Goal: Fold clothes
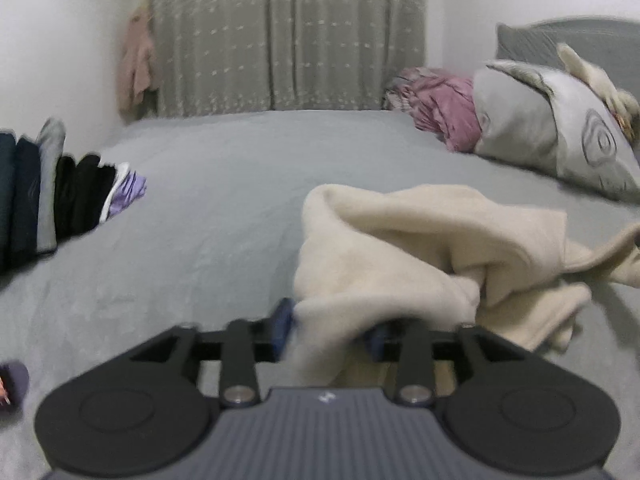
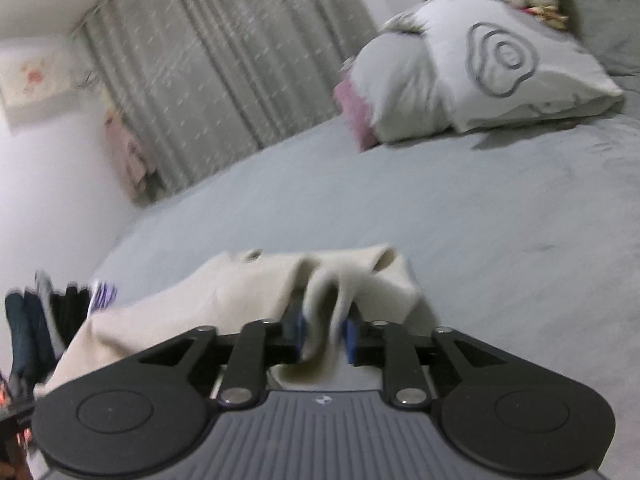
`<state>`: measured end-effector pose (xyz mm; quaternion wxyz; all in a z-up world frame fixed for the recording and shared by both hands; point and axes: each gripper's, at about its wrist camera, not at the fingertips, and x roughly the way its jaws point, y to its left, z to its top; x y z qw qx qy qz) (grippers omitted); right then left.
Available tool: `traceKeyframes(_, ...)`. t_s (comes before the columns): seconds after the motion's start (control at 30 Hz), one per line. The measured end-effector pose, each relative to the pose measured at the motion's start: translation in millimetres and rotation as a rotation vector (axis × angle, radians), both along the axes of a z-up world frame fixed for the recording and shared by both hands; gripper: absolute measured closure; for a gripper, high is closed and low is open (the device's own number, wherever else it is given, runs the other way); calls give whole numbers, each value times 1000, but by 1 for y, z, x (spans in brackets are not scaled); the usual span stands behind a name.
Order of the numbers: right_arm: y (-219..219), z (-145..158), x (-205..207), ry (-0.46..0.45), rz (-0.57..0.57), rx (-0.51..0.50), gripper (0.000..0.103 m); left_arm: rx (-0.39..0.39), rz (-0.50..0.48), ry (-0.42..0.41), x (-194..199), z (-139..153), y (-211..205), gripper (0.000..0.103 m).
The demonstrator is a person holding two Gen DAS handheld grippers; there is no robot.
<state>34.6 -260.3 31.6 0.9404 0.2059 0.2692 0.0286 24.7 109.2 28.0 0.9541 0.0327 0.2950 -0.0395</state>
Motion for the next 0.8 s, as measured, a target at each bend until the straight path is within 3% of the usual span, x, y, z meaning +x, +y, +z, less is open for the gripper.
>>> traceKeyframes(0.03,5,-6,-1,11,13,-5,61,15,-9,5,0,-2,-2,32)
traceKeyframes(0.13,16,-11,5,19,36,28,48,2,-29,34,5,-7,-4,32)
traceKeyframes(0.3,40,-25,22,48,92,142,44,3,-30,54,16,-17,-6,34)
traceKeyframes(0.4,56,-35,35,67,121,186,43,-2,-58,62,19,-19,-8,62)
traceKeyframes(0.43,61,-37,41,72,129,194,40,-6,-67,65,20,-20,-8,86)
traceKeyframes(0.47,68,-40,48,78,141,198,38,-21,-75,65,19,-19,-8,91)
traceKeyframes(0.7,97,-49,54,133,261,211,38,-151,-158,26,1,4,-5,92)
traceKeyframes(0.8,102,-57,52,158,319,288,38,-214,-221,40,-11,9,-12,92)
